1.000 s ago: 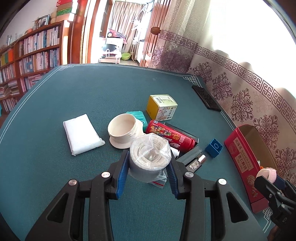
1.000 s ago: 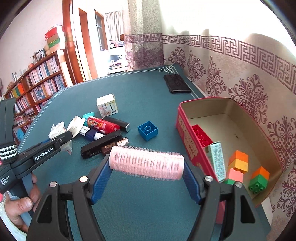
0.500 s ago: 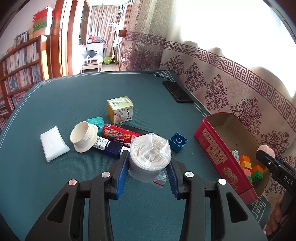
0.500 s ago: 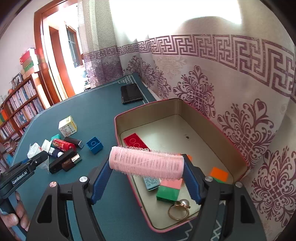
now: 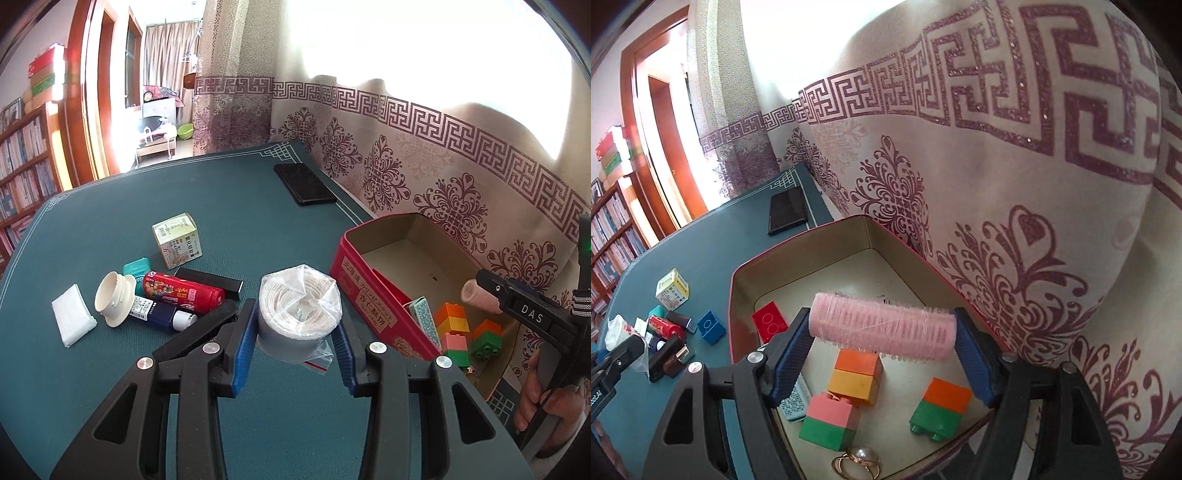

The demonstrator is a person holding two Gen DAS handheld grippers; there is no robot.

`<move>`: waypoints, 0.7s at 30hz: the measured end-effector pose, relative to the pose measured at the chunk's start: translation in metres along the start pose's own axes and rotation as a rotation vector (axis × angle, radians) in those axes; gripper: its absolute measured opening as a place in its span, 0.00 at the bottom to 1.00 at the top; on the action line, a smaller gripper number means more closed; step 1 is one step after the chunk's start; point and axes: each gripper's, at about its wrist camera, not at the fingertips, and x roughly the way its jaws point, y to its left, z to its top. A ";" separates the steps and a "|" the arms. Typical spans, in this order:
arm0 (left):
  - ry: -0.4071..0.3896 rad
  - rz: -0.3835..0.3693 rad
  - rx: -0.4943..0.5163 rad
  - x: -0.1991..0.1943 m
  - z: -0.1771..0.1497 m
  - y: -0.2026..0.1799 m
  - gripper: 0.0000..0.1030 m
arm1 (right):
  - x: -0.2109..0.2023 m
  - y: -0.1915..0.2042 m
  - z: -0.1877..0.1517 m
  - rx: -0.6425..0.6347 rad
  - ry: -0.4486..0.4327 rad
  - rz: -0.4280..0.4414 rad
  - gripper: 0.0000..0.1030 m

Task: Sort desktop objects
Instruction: 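Carry the toilet roll and pink curler into the red tin and release both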

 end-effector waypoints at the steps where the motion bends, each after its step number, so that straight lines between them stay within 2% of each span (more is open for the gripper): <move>1: 0.001 -0.002 0.007 0.001 0.001 -0.004 0.41 | 0.002 -0.003 0.000 0.011 0.002 0.000 0.77; 10: 0.023 -0.055 0.059 0.018 0.013 -0.044 0.41 | 0.008 -0.023 -0.002 0.052 0.000 -0.005 0.78; 21: 0.039 -0.191 0.120 0.036 0.037 -0.089 0.41 | 0.012 -0.023 -0.002 0.052 0.010 -0.011 0.78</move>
